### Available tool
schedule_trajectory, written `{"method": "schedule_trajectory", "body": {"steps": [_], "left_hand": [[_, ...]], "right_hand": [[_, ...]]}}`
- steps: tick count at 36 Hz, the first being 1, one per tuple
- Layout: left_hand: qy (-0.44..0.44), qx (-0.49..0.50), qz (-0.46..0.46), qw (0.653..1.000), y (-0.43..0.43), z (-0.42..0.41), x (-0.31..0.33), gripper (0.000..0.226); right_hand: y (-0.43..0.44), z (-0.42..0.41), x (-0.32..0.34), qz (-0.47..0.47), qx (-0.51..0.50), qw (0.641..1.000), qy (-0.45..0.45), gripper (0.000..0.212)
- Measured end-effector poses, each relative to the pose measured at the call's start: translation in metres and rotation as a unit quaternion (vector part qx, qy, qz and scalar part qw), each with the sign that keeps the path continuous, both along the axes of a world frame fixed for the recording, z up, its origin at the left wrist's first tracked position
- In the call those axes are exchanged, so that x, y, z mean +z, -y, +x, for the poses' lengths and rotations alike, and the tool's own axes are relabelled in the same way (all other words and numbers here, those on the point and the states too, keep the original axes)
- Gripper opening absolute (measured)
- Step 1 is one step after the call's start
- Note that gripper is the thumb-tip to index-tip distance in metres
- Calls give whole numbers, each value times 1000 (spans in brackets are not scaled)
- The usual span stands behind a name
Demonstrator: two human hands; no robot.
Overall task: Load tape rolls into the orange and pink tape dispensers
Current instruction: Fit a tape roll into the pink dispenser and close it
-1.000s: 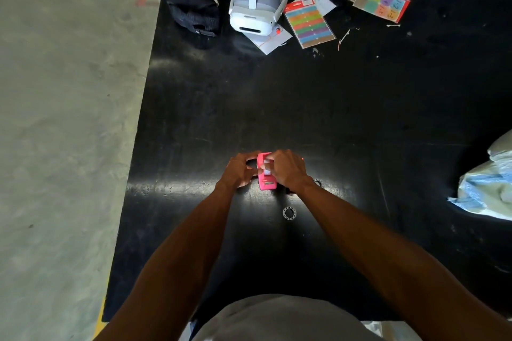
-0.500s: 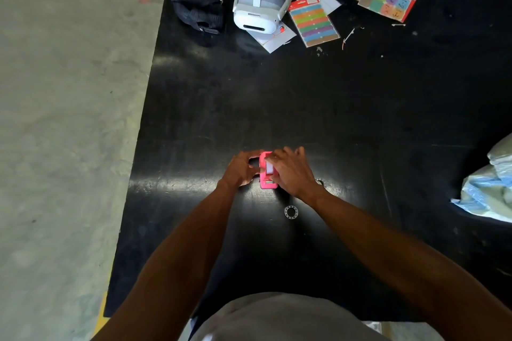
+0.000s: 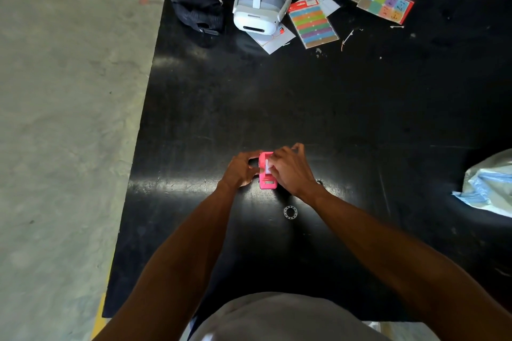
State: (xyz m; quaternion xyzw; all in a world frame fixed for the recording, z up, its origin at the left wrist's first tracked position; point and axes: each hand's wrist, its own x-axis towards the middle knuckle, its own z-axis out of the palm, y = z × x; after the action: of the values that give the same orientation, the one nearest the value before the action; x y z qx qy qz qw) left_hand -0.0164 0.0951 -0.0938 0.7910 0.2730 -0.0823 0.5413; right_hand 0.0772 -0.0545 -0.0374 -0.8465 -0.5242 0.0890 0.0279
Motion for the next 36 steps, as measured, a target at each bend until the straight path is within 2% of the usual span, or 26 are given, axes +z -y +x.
{"method": "schedule_trajectory", "body": {"steps": [6,15,25,36], "left_hand": [[-13,12,1,1000,1,-1,-5,53],[-13,5,52,999,1,-2,-14,53],[-8,25,32,999,3,-3,-10,56],[-18,27,30,999,6,-3,-2,57]], "right_hand": [[7,-6,-3,28,-12,999,-10,14],[11,-19,-6,54,-25,998,-21,7],[22,-39,-15,20,-34,999,-11,4],[31,-52,-18,40,-27,999,5,8]]}}
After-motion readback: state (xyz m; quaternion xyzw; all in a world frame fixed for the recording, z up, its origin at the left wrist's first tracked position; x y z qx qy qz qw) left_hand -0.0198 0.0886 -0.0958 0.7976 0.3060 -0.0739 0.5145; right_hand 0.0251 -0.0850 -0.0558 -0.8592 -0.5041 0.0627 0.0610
